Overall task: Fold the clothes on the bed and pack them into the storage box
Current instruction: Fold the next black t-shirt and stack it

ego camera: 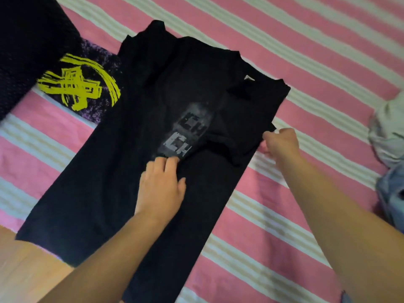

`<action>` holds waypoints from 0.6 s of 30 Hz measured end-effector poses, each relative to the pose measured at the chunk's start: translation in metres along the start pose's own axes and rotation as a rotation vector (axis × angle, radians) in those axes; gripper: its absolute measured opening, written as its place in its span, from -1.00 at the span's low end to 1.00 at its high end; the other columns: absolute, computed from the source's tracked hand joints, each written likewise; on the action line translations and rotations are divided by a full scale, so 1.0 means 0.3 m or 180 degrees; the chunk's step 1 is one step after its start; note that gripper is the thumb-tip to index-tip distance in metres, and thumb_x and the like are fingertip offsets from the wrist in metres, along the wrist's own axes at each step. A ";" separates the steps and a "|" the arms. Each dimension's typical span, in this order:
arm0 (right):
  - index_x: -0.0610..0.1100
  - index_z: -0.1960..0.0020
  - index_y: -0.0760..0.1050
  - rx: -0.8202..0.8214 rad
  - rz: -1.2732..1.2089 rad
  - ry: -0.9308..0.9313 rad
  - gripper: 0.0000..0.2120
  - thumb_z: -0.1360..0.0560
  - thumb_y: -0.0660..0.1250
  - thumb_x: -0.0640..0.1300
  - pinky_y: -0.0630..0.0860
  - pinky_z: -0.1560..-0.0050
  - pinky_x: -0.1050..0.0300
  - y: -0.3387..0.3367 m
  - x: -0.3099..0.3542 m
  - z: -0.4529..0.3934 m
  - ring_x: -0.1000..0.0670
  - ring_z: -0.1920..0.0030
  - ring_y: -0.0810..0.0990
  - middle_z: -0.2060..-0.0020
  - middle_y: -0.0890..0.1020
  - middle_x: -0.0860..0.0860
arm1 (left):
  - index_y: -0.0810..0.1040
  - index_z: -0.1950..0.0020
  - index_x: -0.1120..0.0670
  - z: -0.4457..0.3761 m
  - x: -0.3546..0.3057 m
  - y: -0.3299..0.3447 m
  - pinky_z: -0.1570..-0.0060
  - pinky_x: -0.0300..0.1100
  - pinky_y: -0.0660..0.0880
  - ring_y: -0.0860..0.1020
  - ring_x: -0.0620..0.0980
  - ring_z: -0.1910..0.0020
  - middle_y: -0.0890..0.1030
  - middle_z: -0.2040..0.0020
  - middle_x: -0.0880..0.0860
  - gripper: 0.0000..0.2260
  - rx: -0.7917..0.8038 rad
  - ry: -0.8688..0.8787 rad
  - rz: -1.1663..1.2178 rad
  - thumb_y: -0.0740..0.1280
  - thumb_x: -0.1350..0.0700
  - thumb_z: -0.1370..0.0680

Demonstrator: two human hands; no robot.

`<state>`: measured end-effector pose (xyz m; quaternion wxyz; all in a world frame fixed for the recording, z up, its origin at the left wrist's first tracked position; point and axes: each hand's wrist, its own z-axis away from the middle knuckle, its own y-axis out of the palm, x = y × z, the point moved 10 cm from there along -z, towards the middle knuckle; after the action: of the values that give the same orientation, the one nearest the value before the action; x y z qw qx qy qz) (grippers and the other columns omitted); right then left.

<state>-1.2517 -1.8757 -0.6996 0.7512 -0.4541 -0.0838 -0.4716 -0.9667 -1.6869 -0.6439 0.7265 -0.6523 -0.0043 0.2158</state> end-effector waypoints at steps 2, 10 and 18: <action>-0.15 -0.29 0.46 -0.0342 0.0728 -0.0715 -0.54 -0.42 0.33 -0.04 0.58 -0.05 -0.07 -0.034 0.108 -0.052 -0.21 -0.05 0.61 -0.12 0.60 -0.14 | 0.47 -0.33 0.09 -0.161 -0.093 0.013 0.00 0.04 0.56 0.52 0.12 -0.06 0.51 -0.13 0.10 -0.56 -0.0138 0.0267 -0.0035 0.45 -0.03 -0.52; -0.10 -0.23 0.57 0.0601 0.1738 -0.2000 -0.64 -0.59 0.30 0.12 0.43 -0.04 0.09 0.216 0.432 -0.197 -0.11 -0.13 0.58 -0.08 0.63 -0.02 | 0.47 -0.11 0.04 -0.362 -0.163 0.063 0.33 -0.05 0.51 0.53 0.01 0.16 0.46 0.01 -0.03 -0.89 -0.0028 0.0982 0.0007 0.31 0.15 -0.59; -0.06 -0.17 0.57 0.0629 0.1113 -0.1832 -0.79 -0.60 0.35 0.01 0.48 -0.13 0.03 0.295 0.544 -0.244 -0.13 -0.14 0.58 -0.10 0.62 -0.03 | 0.42 0.00 -0.04 -0.365 -0.038 0.089 0.17 -0.21 0.52 0.50 -0.15 0.18 0.43 0.07 -0.15 -0.89 0.0101 0.0173 0.0904 0.33 0.13 -0.61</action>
<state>-1.1161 -2.0219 -0.7045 0.8066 -0.5010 -0.2584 -0.1781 -0.9538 -1.7928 -0.6824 0.6988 -0.6404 0.1111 0.2987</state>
